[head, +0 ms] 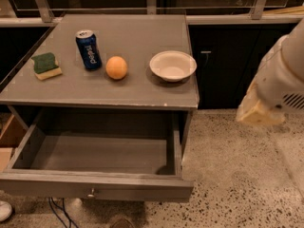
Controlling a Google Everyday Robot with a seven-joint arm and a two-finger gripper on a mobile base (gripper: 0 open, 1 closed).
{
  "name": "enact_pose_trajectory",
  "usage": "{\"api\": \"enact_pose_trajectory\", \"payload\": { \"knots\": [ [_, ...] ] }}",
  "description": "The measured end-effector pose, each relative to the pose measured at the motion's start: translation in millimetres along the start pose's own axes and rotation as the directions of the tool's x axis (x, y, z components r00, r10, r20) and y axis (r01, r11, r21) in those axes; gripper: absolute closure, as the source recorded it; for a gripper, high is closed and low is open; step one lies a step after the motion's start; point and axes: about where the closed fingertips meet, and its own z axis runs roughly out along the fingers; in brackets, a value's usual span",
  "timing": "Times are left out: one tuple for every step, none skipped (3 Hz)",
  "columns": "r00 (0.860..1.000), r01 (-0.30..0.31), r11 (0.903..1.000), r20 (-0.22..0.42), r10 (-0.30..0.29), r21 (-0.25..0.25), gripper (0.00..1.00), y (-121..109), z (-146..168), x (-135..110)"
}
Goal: Close top drawer
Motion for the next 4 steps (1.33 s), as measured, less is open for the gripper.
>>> {"api": "enact_pose_trajectory", "payload": {
  "knots": [
    [1.0,0.003,0.9985,0.0,-0.003,-0.055,1.0,46.2,23.2,-10.4],
    [1.0,-0.002,0.9924,0.027,0.006,-0.123,1.0,74.7,37.5,-20.6],
    [1.0,-0.002,0.9918,0.03,0.006,-0.128,1.0,77.3,37.8,-21.6],
    [1.0,0.01,0.9844,0.022,-0.006,-0.176,1.0,118.7,61.0,-24.7]
  ]
}}
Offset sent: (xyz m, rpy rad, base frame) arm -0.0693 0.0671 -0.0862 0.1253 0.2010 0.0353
